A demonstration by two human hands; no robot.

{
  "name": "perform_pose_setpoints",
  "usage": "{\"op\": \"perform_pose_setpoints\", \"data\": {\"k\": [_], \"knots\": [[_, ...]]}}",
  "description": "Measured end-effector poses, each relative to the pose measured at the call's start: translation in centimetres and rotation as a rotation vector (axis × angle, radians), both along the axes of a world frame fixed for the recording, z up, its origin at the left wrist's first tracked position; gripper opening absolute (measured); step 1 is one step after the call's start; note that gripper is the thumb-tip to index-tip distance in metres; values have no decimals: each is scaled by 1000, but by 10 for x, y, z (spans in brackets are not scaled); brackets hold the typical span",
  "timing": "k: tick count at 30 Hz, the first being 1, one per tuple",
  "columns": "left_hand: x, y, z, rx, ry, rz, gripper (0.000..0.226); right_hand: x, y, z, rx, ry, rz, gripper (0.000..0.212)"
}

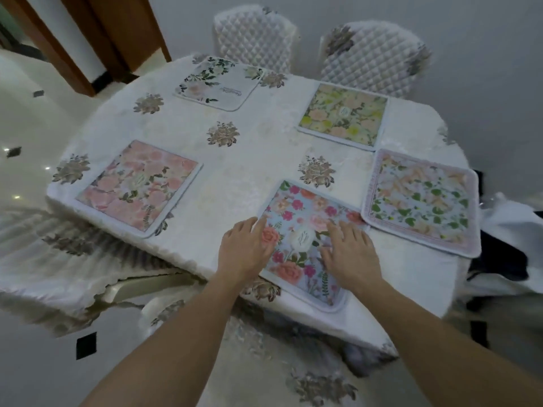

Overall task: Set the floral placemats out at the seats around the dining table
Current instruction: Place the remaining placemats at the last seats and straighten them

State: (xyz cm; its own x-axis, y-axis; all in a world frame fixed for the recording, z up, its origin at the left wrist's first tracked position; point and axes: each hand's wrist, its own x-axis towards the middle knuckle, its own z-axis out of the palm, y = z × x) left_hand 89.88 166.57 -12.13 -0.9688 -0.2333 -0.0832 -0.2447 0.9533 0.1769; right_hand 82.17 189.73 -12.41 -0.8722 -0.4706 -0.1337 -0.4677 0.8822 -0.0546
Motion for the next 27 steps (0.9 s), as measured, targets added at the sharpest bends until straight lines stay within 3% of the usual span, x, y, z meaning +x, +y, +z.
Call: {"op": "perform_pose_setpoints", "data": {"k": [4,12,16,21,27], "knots": [[-31,0,-9,5,-24,-56,57,5,23,-12,-20,-24,-156,61],[-65,-13,-31,147,-56,76,55,15,29,-40,-132,-64,-480,41],[-72,-17,-45,217,-74,120,47,13,19,-50,-264,-101,-678,35],[-80,-29,-58,294,-54,187,53,1,9,-53,-524,-184,-942,34],[-82,-38,-60,504,-41,261,24,-7,0,-60,-703,-277,-1078,30]]}}
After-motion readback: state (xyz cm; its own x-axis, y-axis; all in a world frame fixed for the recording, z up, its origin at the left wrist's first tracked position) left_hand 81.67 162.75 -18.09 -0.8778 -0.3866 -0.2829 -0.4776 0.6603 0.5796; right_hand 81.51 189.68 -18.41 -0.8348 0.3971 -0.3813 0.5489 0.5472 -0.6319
